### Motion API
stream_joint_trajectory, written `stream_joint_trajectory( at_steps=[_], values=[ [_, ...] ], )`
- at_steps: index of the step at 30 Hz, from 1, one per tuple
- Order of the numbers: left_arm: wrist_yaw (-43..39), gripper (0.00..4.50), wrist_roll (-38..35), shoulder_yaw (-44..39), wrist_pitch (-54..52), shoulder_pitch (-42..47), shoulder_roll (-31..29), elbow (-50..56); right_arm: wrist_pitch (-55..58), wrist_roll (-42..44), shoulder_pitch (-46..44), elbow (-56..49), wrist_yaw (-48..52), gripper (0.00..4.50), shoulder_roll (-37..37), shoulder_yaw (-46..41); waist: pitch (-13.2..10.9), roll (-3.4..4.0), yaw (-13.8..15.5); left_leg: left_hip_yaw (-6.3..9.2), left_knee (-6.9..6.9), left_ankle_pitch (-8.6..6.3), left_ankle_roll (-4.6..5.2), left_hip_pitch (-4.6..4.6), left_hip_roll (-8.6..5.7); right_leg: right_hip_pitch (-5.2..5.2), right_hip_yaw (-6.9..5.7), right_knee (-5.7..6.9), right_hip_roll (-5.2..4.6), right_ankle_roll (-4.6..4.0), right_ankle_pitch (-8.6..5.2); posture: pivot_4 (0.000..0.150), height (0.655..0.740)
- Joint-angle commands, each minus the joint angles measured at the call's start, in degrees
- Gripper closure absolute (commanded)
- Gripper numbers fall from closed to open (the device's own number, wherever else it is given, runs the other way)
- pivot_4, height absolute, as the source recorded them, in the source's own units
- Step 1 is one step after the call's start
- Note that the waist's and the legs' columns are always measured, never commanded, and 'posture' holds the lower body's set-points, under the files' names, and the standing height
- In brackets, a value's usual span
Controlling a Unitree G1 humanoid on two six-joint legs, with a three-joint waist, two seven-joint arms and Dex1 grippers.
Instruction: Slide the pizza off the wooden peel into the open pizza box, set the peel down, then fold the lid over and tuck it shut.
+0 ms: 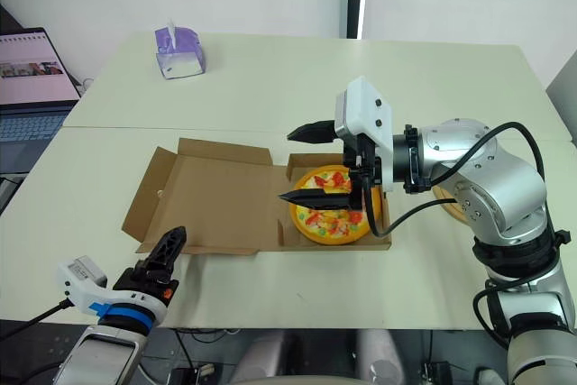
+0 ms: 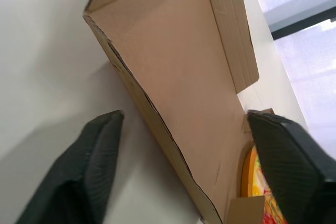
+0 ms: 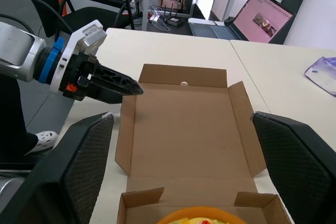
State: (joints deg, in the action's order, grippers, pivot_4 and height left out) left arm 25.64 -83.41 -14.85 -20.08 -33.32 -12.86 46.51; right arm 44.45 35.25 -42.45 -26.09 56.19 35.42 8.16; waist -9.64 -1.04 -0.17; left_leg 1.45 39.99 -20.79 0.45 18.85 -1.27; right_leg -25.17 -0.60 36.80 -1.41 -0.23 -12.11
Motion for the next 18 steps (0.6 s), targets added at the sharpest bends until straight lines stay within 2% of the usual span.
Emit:
stream_joint_trajectory(
  at_steps=[1,9,17,18],
  values=[
    [0.8,1.96,0.2,0.6,1.8,-0.7,1.8,1.0,-0.7,0.3,-1.4,-1.5,-0.2,0.0,0.6,-1.0,0.0,0.0,0.0,-0.04,0.0,-0.01,0.02,0.0,-0.01,0.0,0.0,-0.03,-0.03,0.0,0.0,0.15,0.74],
    [1.0,4.47,0.1,0.1,3.1,-3.3,2.5,1.4,-1.0,0.1,-1.3,-1.2,-0.3,0.0,0.6,-1.0,0.0,-0.03,0.1,0.01,-0.01,-0.14,0.21,0.04,-0.04,-0.03,-0.1,-0.06,-0.12,0.04,0.0,0.15,0.74],
    [-0.1,4.47,-0.3,-2.4,3.2,-1.5,0.7,-0.4,-1.7,-0.3,-1.3,-0.5,-0.1,0.0,0.2,-0.7,0.0,-0.03,0.1,0.03,-0.01,-0.13,0.2,0.01,-0.01,-0.02,-0.12,0.0,-0.05,0.01,-0.02,0.15,0.74],
    [-0.1,4.29,-0.4,-2.6,3.1,-1.4,0.5,-0.5,-1.7,-0.4,-1.3,-0.4,-0.1,0.0,0.2,-0.7,0.0,-0.03,0.0,0.03,-0.01,-0.13,0.2,0.02,-0.01,-0.02,-0.12,0.01,-0.04,0.01,-0.02,0.15,0.74]
  ],
)
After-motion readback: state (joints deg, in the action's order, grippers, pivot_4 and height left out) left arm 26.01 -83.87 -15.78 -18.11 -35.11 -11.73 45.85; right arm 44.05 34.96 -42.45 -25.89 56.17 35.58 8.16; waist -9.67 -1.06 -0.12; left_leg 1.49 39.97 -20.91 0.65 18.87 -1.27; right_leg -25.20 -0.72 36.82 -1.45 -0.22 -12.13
